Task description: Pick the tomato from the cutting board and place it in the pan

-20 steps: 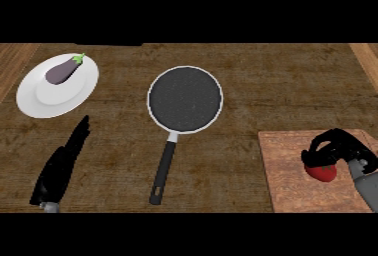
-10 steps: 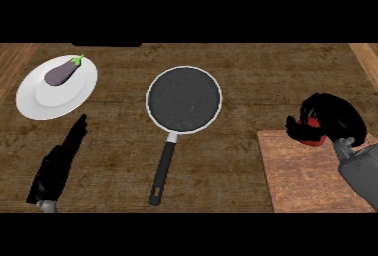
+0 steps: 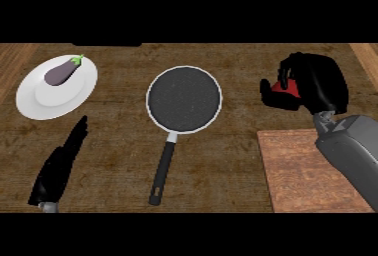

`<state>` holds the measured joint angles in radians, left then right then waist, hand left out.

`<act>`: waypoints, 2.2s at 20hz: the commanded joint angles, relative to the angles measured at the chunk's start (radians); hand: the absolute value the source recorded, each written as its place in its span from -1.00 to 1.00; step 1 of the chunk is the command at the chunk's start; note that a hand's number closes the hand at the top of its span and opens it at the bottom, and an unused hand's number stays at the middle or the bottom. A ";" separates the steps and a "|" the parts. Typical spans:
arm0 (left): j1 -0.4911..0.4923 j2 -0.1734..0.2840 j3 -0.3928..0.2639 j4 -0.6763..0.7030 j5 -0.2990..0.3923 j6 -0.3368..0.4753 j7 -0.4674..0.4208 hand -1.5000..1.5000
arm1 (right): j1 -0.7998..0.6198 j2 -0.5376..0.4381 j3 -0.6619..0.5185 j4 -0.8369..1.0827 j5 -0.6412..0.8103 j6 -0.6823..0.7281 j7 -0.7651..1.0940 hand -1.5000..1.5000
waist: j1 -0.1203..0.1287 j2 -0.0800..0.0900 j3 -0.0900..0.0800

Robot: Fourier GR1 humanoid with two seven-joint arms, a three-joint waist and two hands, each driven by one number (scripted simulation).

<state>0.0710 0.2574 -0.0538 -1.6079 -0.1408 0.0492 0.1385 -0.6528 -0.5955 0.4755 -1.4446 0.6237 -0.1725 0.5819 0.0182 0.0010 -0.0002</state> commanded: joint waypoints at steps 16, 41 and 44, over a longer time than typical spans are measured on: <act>-0.092 -0.019 0.015 0.047 -0.011 -0.023 0.016 0.00 | -0.519 0.577 -0.177 0.865 -0.033 -0.104 -0.226 1.00 | 0.031 0.016 0.000; -0.110 -0.061 -0.057 0.031 -0.056 -0.026 0.019 0.00 | -0.478 0.595 -0.445 1.071 -0.509 -0.350 -0.594 -1.00 | 0.107 0.037 0.002; -0.116 -0.043 -0.022 0.061 -0.046 -0.028 -0.009 0.00 | -0.518 0.595 -0.508 1.092 -0.553 -0.422 -0.598 -1.00 | 0.089 0.036 0.001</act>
<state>-0.0431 0.2108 -0.0906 -1.5686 -0.1755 0.0062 0.1458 -1.1337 -0.0001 0.0346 -0.3645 0.1230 -0.5029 0.0112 0.1257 0.0391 0.0019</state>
